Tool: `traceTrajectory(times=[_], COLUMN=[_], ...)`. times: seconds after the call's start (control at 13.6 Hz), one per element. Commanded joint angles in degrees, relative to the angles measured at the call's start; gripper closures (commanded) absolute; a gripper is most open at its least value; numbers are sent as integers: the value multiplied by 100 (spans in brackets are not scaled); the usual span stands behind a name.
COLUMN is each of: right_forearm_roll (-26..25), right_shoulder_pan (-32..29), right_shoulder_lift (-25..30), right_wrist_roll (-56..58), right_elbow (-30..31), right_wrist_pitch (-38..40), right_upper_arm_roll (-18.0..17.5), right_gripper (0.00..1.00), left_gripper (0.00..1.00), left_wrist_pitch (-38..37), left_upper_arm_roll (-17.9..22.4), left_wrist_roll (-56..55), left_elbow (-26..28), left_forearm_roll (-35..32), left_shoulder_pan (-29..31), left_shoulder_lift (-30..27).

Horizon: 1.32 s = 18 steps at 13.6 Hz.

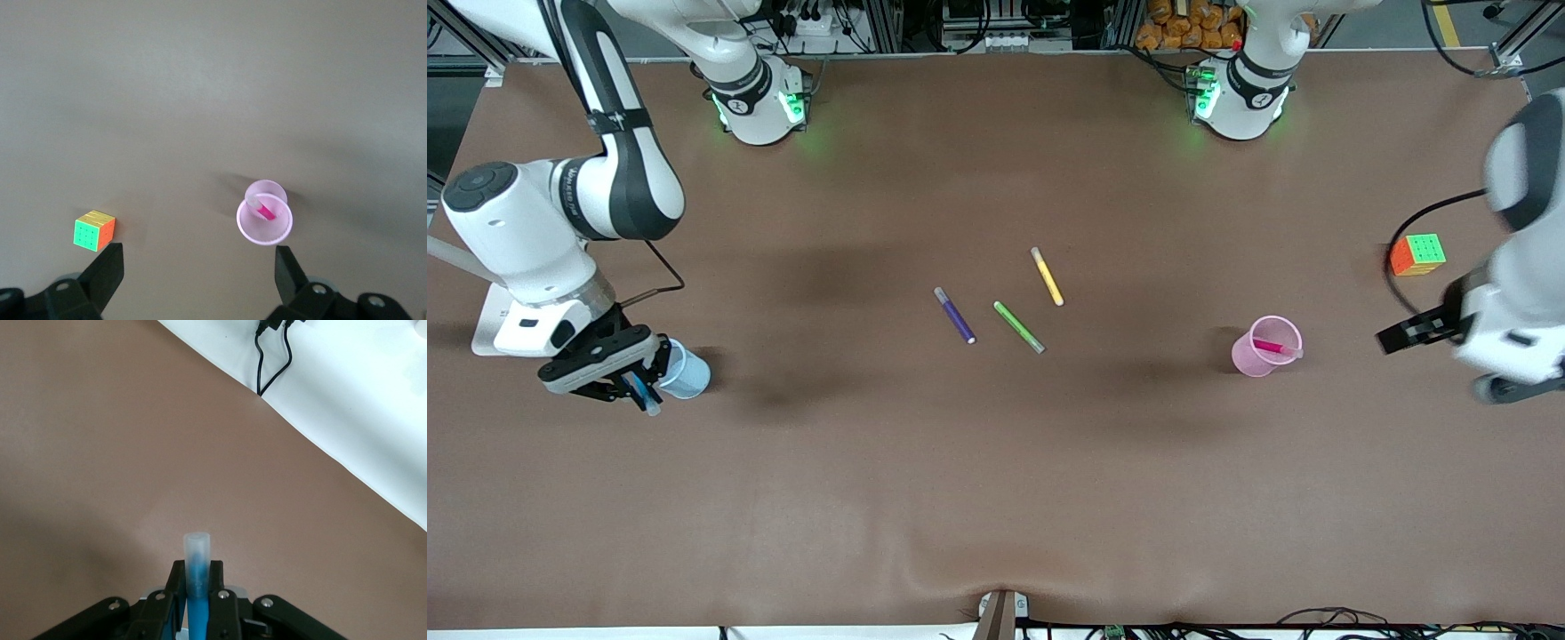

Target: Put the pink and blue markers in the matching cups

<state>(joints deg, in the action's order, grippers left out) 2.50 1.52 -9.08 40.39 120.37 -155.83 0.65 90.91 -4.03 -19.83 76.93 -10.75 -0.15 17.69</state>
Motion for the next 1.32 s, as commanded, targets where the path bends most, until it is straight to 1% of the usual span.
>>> traceTrajectory(times=[0.0,0.07,0.22,0.29,0.37,0.44,0.51,0.66,0.74,0.88,1.03,1.1,1.25], right_forearm_roll=[468,853,2107,2601,2832,2843,2843,2870,2887,3088,3562,3738,3880], right_shoulder_pan=[-143,-152,-187,-196,-213,-222,-231,-353,-424,-669,-854,-916,-1030], right_shoulder_lift=[442,451,443,425,382,355,320,189,75,-154,-347,-427,-533], right_wrist_roll=[608,1002,2073,2557,2910,3096,3263,3955,4316,4800,5528,5837,6251], right_elbow=[443,426,364,312,242,171,127,-30,-162,-505,-734,-769,-787], right_wrist_pitch=[271,560,1044,1151,1178,1187,1187,1195,1283,1878,2362,2469,2523], right_upper_arm_roll=[-135,-126,-100,-82,-73,-73,-73,-82,-82,-91,-82,-82,-82], right_gripper=[100,100,100,100,100,100,100,100,100,100,100,100,100], left_gripper=[0,0,0,0,0,0,0,0,0,0,0,0,0], left_wrist_pitch=[6,-38,-267,-276,-293,-389,-477,-513,-557,-557,-601,-601,-592], left_upper_arm_roll=[-19,-28,-11,-10,-2,24,25,51,60,86,121,130,121], left_wrist_roll=[348,462,1014,1103,1139,1174,1192,1201,1227,1245,1245,1245,1262], left_elbow=[85,94,85,102,103,120,286,759,1092,1534,1597,1562,1535], left_forearm_roll=[432,538,696,706,714,723,715,723,723,723,723,723,732], left_shoulder_pan=[102,120,111,120,111,85,68,59,59,67,111,120,111], left_shoulder_lift=[-344,-424,-538,-670,-732,-837,-1012,-1538,-1837,-2216,-2244,-2192,-2113])
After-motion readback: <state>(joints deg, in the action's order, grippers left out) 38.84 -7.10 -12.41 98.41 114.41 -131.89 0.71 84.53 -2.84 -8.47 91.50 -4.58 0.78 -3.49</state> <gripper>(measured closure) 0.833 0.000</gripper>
